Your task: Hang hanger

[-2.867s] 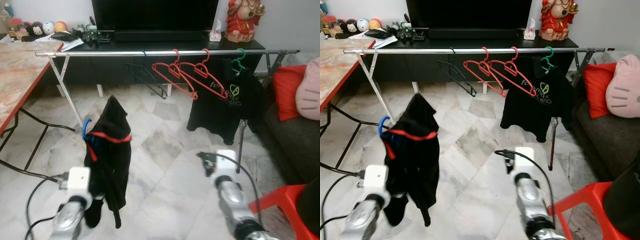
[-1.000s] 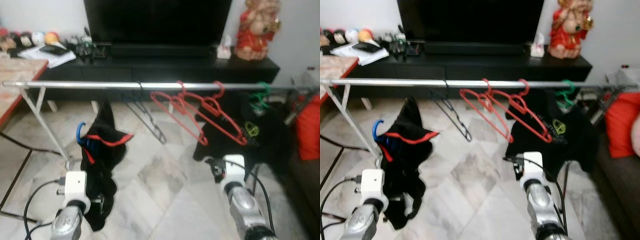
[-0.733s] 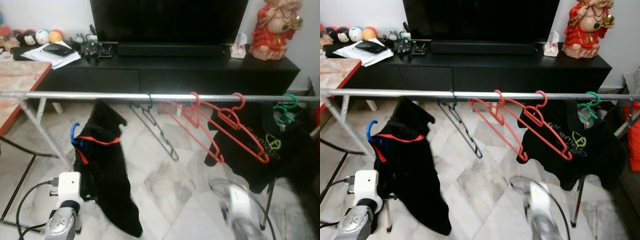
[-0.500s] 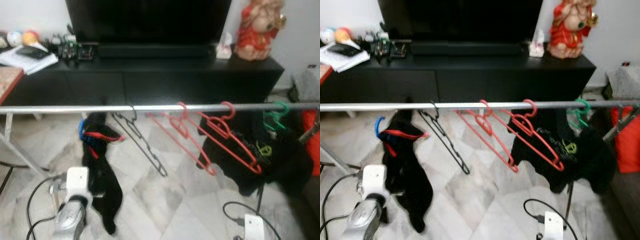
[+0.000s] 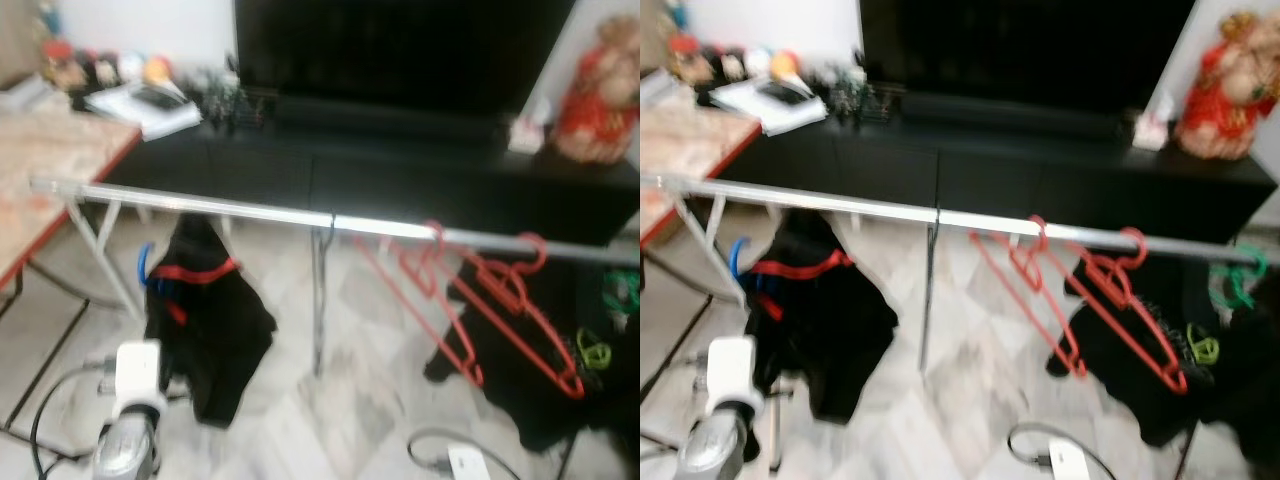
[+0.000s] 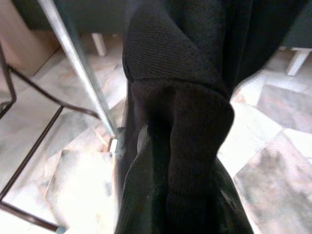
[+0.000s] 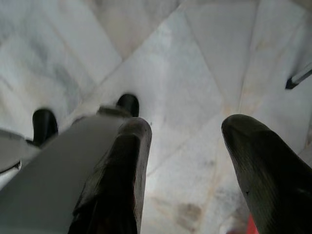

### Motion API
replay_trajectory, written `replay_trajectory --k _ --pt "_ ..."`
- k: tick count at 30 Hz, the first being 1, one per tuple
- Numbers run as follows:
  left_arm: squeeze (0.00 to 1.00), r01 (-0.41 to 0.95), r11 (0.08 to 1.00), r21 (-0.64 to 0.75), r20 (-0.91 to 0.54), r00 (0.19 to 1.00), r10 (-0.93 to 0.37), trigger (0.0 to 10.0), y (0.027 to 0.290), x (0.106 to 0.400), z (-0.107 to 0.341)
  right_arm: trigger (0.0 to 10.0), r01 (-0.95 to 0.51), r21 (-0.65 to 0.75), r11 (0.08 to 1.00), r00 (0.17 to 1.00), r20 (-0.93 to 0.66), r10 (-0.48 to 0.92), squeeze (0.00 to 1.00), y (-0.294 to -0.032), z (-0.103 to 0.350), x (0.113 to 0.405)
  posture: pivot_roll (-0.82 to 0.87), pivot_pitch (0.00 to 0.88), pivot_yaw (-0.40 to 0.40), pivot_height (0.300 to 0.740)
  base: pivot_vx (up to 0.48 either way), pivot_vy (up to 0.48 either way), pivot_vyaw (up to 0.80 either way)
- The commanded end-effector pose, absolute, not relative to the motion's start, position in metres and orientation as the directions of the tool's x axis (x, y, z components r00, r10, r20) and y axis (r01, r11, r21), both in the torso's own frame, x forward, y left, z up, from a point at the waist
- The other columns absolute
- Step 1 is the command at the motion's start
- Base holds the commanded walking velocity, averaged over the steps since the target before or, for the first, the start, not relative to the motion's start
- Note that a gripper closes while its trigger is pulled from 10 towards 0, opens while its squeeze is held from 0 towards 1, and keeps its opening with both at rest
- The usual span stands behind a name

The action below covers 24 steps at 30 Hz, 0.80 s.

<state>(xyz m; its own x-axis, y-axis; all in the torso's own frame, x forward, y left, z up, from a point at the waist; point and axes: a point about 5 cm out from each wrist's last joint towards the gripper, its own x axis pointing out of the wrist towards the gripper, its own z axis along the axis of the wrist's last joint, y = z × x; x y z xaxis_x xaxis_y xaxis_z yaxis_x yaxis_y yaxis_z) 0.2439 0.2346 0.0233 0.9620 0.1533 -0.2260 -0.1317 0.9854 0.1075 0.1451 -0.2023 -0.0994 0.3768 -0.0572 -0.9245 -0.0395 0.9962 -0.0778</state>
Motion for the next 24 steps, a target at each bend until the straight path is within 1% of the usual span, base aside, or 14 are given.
replay_trajectory --k 1,3,7,12,16,18,24 --pt "0.00 -0.118 0.985 0.124 -0.175 0.975 0.138 10.0 0.231 0.254 0.034 10.0 -0.060 -0.088 0.994 0.362 -0.930 -0.060 0.00 -0.206 -0.100 0.141 -0.02 0.000 -0.042 0.740 0.000 0.000 0.00" --pt "0.00 -0.121 0.981 0.149 -0.186 0.971 0.148 10.0 0.230 0.255 0.034 10.0 -0.081 -0.081 0.993 0.362 -0.931 -0.047 0.00 -0.205 -0.101 0.141 -0.02 0.000 -0.043 0.740 0.000 0.000 0.00" --pt "0.00 -0.122 0.982 0.147 -0.185 0.971 0.149 10.0 0.227 0.257 0.035 10.0 -0.123 -0.078 0.989 0.367 -0.930 -0.028 0.00 -0.202 -0.100 0.144 -0.02 0.000 -0.044 0.740 0.000 0.000 0.00" --pt "0.00 -0.125 0.981 0.148 -0.202 0.967 0.153 10.0 0.226 0.257 0.033 10.0 -0.128 -0.082 0.988 0.381 -0.924 -0.027 0.00 -0.200 -0.098 0.149 -0.02 0.001 -0.045 0.740 0.000 0.000 0.00" --pt "0.00 -0.150 0.977 0.154 -0.208 0.961 0.181 10.0 0.228 0.255 0.031 10.0 -0.152 -0.099 0.983 0.392 -0.919 -0.032 0.00 -0.200 -0.096 0.154 -0.02 0.004 -0.047 0.740 0.000 0.000 0.77" --pt "0.00 -0.153 0.975 0.160 -0.211 0.960 0.185 10.0 0.228 0.255 0.030 10.0 -0.142 -0.088 0.986 0.397 -0.918 -0.025 0.00 -0.200 -0.097 0.153 -0.03 0.009 -0.046 0.740 0.000 -0.255 0.80" --pt "0.00 -0.154 0.974 0.167 -0.217 0.958 0.188 10.0 0.229 0.255 0.030 10.0 -0.114 -0.072 0.991 0.395 -0.918 -0.021 0.00 -0.201 -0.098 0.150 -0.03 0.012 -0.048 0.740 0.000 -0.291 0.00"
